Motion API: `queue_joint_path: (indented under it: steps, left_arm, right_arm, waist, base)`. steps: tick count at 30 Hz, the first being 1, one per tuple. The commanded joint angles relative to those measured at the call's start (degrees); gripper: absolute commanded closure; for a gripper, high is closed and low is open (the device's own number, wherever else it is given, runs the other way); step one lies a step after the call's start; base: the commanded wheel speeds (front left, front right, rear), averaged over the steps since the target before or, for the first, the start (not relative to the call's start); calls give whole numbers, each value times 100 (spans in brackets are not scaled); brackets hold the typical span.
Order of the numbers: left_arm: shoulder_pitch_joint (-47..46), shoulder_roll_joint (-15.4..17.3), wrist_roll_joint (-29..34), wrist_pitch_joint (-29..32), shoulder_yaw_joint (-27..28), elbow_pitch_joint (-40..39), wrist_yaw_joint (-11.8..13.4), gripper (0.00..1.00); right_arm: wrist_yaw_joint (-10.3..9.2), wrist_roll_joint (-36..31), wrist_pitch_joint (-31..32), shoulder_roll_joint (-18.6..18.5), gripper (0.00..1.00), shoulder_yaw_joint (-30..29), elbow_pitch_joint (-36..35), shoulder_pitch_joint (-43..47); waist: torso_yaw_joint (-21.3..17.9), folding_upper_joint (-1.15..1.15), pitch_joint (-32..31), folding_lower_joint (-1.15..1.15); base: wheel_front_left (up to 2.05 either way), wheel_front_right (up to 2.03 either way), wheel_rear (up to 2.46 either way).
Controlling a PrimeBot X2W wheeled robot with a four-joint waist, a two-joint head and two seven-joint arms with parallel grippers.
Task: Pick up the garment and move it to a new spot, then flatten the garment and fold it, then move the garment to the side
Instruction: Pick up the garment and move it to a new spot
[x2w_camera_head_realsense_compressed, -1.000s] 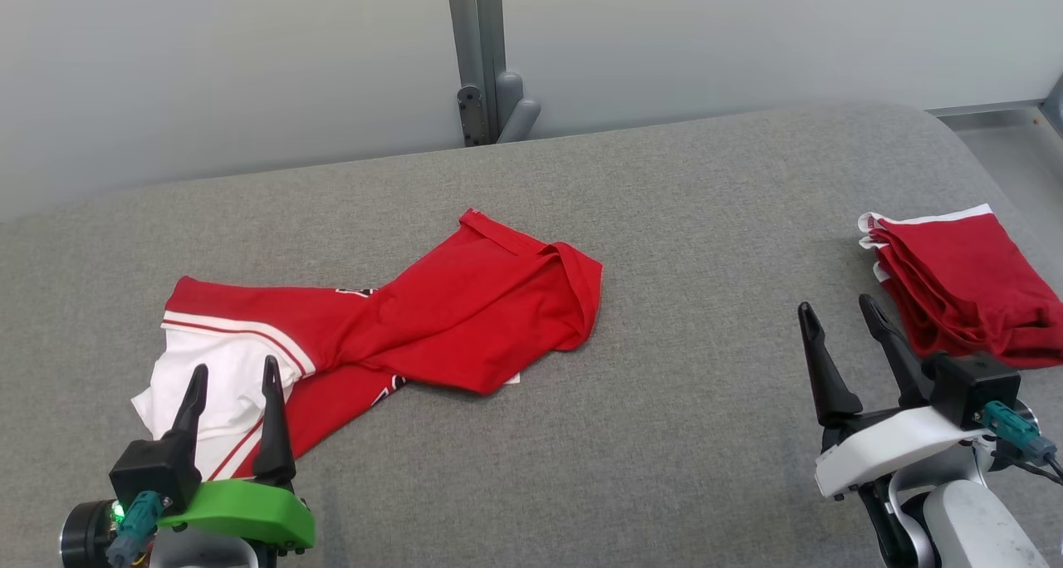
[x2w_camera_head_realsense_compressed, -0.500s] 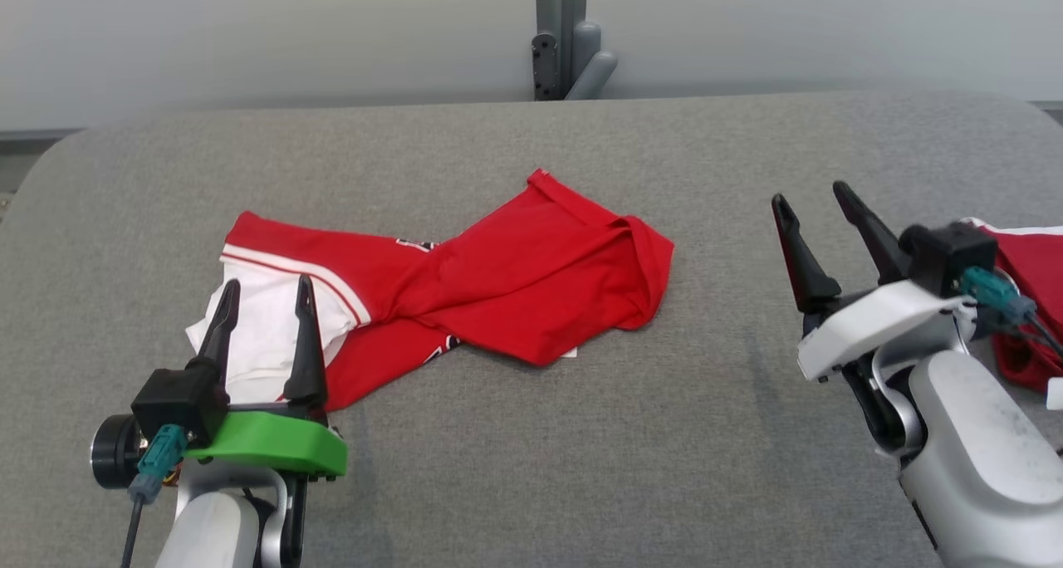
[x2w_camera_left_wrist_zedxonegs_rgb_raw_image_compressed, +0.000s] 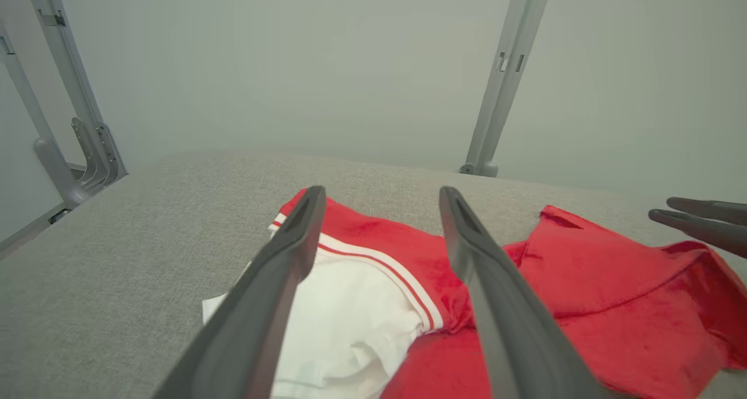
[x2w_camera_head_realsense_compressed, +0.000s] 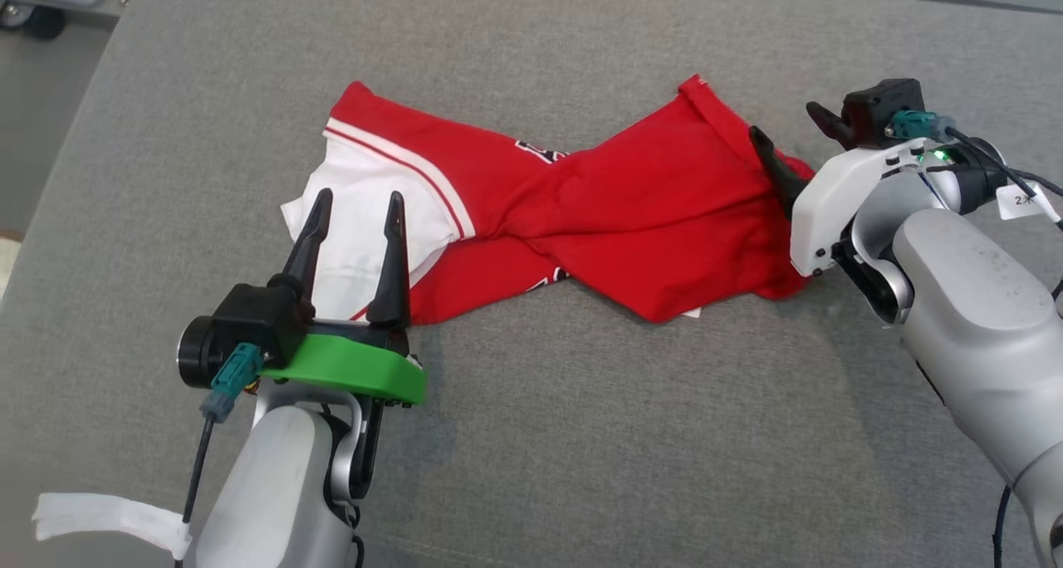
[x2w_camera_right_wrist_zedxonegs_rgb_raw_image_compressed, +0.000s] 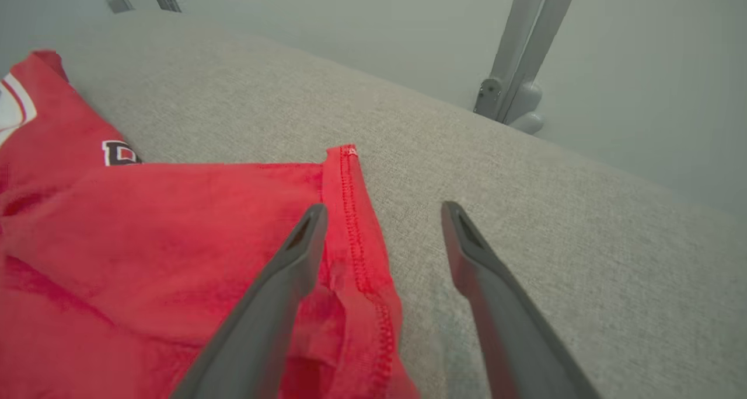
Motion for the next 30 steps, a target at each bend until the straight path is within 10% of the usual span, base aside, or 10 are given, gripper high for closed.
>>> queue_joint_path:
  steps: [1,10,13,14,30]
  left_arm:
    - [-131,-46,-41,-29,-20,29,-34,0]
    - [-275,-111,-61,-44,8,-31,-87,0]
    - [-266,-114,-54,-44,54,-44,-86,0]
    - [-253,-113,-50,-44,75,-47,-76,0]
    - [157,-37,226,-45,510,7,-77,0]
  right_arm:
    - [-6,128,89,-43,0,119,115,-135]
    - [-5,777,544,-203,0,1202,729,-694]
    - [-5,964,452,-257,88,1411,796,-822]
    - [-5,1025,391,-266,100,1472,766,-865]
    - [-7,1341,-1009,-599,100,2186,-718,-954]
  waist:
    - [612,0,613,-1]
    - [754,0,862,-1]
    - [724,0,884,-1]
    - [695,0,878,-1]
    - [-434,0,175,-1]
  base:
    - [0,0,0]
    - [0,0,0]
    - [0,0,0]
    - [0,0,0]
    - [0,0,0]
